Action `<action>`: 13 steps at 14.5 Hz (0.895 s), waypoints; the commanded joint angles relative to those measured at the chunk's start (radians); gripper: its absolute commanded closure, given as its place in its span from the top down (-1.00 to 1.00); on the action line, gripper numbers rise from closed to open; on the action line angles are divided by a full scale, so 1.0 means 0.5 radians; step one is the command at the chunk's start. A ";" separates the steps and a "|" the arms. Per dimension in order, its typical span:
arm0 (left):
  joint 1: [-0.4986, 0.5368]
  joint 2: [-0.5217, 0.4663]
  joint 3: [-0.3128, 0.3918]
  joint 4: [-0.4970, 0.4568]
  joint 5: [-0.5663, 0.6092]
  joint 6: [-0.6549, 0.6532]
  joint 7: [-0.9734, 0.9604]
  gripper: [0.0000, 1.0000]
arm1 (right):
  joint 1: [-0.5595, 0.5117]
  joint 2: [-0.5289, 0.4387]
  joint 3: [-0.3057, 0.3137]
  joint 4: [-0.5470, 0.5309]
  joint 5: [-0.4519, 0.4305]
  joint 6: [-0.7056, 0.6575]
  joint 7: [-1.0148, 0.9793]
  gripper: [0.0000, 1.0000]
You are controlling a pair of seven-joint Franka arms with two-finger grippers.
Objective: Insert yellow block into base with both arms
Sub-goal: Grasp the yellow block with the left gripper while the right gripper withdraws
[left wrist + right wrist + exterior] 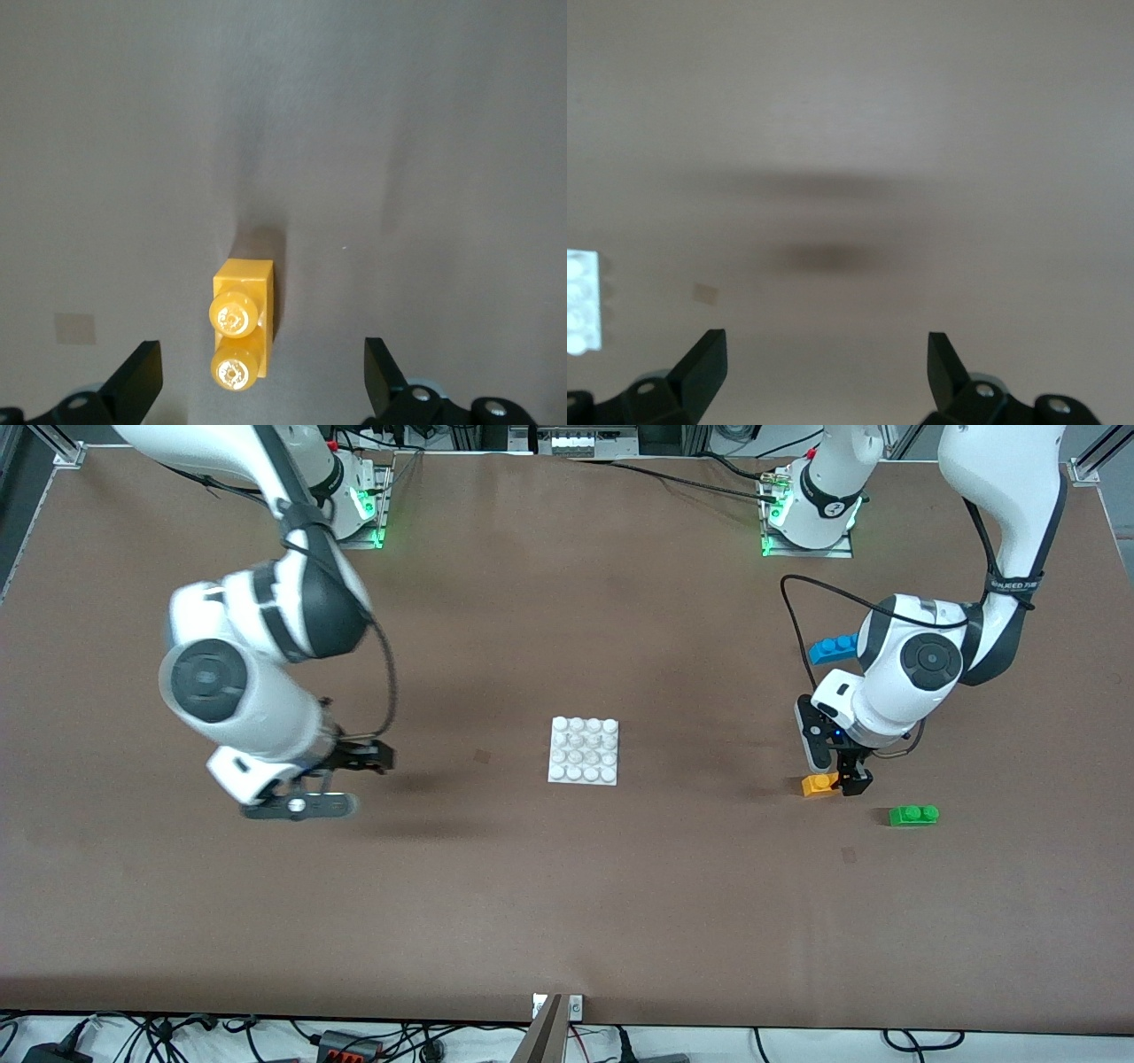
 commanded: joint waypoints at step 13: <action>0.039 0.316 -0.012 0.240 0.057 0.098 0.031 1.00 | -0.420 -0.391 0.032 -0.098 0.002 -0.518 -0.546 1.00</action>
